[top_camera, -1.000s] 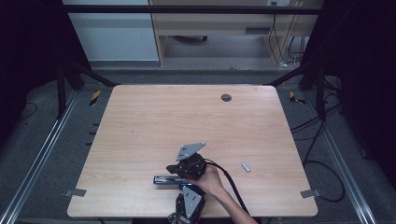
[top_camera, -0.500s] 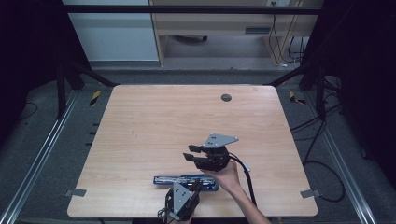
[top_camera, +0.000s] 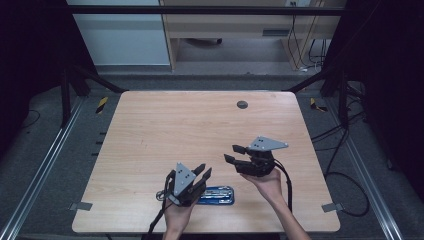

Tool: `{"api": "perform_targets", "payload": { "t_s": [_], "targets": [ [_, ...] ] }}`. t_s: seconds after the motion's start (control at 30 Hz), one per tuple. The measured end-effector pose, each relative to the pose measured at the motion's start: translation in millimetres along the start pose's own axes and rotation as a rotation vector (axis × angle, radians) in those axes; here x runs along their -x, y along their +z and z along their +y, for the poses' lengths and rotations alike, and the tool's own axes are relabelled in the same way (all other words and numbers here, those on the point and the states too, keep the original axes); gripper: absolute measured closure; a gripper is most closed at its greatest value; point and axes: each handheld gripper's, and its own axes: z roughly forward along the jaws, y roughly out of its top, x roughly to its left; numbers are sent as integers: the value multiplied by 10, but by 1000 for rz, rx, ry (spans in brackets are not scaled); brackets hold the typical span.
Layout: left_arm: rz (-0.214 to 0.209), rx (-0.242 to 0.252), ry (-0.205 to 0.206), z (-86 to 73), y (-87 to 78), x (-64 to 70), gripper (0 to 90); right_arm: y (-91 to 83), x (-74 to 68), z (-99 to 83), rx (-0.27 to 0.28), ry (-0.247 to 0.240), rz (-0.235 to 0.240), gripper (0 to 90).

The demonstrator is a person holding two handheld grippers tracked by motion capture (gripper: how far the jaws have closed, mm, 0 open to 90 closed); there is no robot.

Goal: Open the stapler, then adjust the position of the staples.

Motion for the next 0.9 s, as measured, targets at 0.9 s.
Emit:
{"api": "perform_targets", "payload": {
  "t_s": [0.9],
  "targets": [
    [183, -139, 73, 49, -500, -1090, 464, -611, 540, -421, -285, 90, -252, 477]
  ]
}}
